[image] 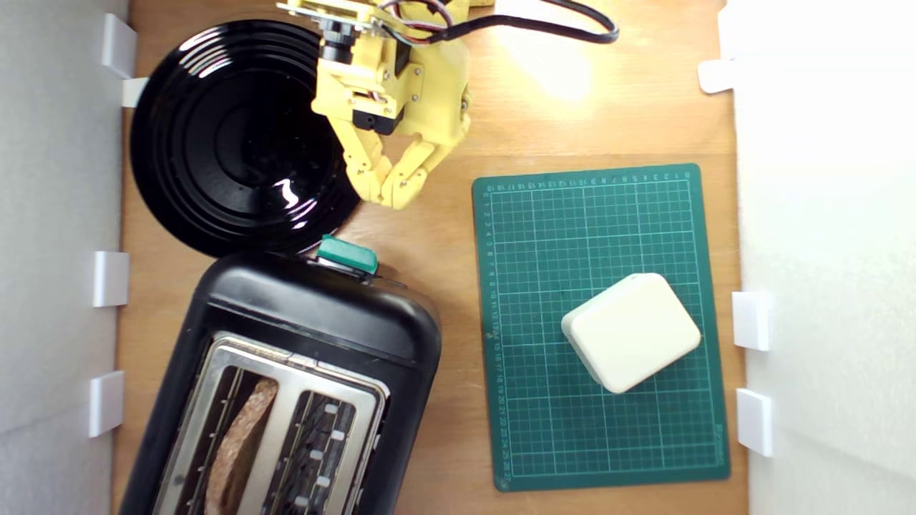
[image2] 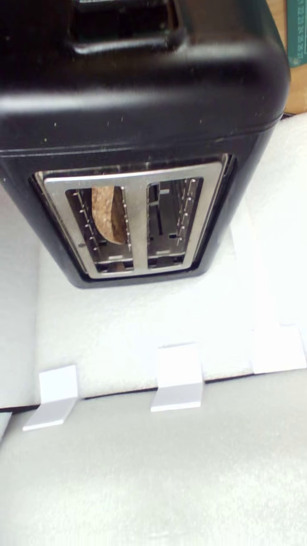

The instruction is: Start toaster

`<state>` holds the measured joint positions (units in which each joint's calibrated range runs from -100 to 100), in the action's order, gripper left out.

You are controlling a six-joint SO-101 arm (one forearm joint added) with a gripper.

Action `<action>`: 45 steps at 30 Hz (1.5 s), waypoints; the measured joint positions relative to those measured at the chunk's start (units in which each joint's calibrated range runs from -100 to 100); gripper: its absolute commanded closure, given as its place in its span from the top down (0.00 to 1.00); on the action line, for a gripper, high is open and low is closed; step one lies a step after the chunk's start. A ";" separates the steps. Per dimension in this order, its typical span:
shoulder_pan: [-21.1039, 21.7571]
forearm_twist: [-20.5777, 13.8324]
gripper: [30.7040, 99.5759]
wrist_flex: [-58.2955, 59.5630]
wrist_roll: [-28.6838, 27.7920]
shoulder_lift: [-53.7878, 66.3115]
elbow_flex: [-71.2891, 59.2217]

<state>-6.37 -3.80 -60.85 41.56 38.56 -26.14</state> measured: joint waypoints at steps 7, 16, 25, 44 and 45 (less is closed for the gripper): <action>-1.27 0.19 0.01 2.30 0.00 -5.00 6.77; -1.45 0.10 0.01 6.64 0.00 -8.50 6.86; -3.07 0.19 0.01 10.64 0.32 -12.76 7.51; -4.34 0.67 0.01 11.57 2.64 -18.34 8.25; -4.52 0.58 0.01 11.57 2.85 -18.42 8.25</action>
<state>-10.89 -3.23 -49.28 44.41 20.13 -17.89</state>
